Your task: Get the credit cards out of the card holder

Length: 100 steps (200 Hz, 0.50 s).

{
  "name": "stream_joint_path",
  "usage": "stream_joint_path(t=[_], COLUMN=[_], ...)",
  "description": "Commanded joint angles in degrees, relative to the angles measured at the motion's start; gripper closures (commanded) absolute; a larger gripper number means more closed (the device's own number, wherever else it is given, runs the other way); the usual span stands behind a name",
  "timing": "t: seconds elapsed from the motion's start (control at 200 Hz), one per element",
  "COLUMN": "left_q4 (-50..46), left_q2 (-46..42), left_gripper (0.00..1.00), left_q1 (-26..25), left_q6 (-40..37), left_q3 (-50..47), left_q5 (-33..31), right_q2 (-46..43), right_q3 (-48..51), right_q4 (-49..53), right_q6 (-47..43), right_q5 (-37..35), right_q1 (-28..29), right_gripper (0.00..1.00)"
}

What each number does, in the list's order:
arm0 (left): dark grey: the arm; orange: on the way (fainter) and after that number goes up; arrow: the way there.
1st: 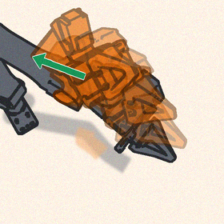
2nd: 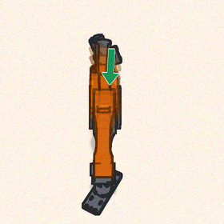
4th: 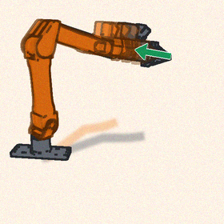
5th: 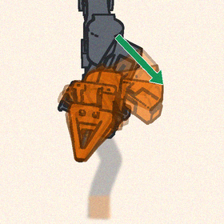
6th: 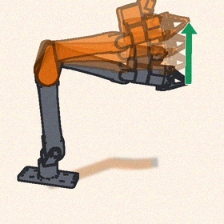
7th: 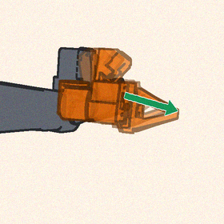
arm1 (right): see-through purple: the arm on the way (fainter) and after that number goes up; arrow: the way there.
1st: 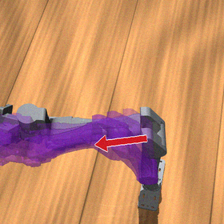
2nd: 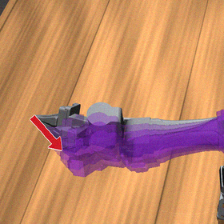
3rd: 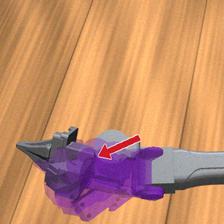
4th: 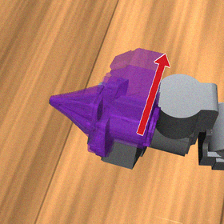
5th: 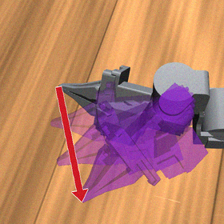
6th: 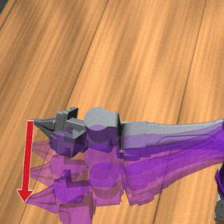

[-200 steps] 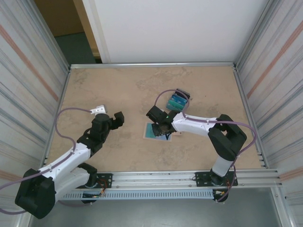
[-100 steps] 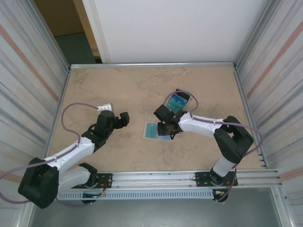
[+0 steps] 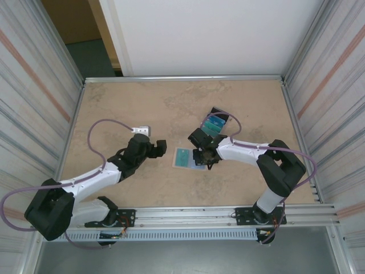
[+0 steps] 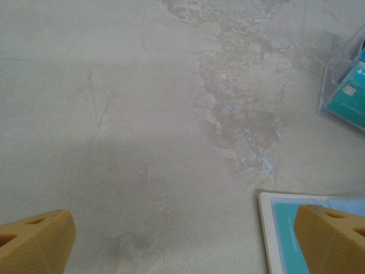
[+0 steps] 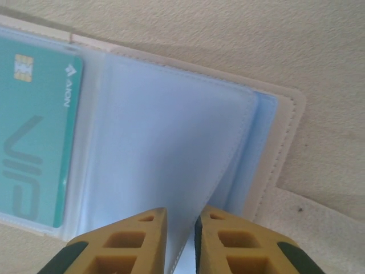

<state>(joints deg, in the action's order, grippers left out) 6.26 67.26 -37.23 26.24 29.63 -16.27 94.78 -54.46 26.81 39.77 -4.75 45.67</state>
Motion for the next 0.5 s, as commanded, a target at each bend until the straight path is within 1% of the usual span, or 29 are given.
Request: stream_joint_path(t=[0.0,0.12,0.321,0.371,0.496], left_q4=[0.94,1.12,1.38,1.38,0.99], left_q2=[0.99,1.56,2.22,2.48,2.88], left_gripper=[0.01,0.01,0.01,0.01,0.01], left_q1=[-0.72,-0.91,-1.01,-1.09,-1.21], left_q6=[-2.05,-2.00,-1.81,-1.81,-1.81], left_q3=[2.10,2.44,2.58,2.71,3.11], left_q5=[-2.63,-2.68,-2.66,-2.62,-2.61], right_q2=[-1.47,-1.54,-1.76,-1.73,-1.42], right_q3=[0.49,0.41,0.40,0.49,0.47], right_q4=[0.33,0.52,1.05,1.07,0.85], right_q6=[-1.96,-3.19,-4.08,-4.34,-4.80], right_q5=[-1.64,-1.75,-2.37,-2.34,-1.93], right_q1=[-1.23,-1.98,-2.72,-2.94,-3.11], right_gripper=[0.82,0.85,0.85,0.89,0.94])
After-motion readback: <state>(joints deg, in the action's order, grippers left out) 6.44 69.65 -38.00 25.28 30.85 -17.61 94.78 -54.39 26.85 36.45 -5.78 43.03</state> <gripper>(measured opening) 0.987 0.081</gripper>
